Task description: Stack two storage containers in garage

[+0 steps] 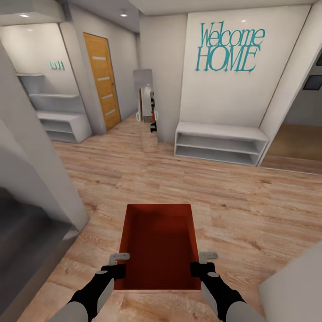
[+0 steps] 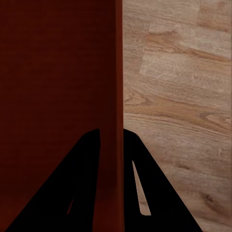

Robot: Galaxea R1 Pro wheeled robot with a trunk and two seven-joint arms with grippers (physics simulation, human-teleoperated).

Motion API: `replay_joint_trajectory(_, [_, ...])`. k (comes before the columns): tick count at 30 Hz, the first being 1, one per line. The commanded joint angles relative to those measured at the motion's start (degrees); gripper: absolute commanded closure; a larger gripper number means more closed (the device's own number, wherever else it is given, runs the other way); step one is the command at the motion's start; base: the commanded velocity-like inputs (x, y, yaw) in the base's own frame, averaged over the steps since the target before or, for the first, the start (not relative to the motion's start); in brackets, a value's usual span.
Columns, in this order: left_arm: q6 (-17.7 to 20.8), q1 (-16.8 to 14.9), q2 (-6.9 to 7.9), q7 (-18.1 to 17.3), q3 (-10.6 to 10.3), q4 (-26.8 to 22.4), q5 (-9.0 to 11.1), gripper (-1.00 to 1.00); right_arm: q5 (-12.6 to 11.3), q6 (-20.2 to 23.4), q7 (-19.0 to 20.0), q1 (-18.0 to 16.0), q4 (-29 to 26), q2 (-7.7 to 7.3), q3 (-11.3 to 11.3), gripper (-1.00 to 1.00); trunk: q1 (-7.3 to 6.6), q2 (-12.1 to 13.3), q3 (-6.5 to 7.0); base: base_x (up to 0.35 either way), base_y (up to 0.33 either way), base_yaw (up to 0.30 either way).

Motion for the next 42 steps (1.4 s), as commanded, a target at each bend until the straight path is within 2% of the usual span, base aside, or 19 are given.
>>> replay_joint_trajectory(1, [0.36, 0.04, 0.37, 0.51, -0.93, -0.03, -0.86, 1.0, 0.92, 0.11, -4.08, -0.08, -4.71, -1.9, -0.9, 1.0, 0.06, -0.1, -0.11, 0.337, 0.0, 0.014])
replay_joint_trajectory(42, [0.36, 0.04, 0.37, 0.51, -0.92, -0.03, -0.86, 1.0, 0.84, 0.18, -4.18, -0.08, -4.7, -1.91, -0.99, 1.0, 0.06, -0.1, -0.11, 0.337, 0.0, 0.001])
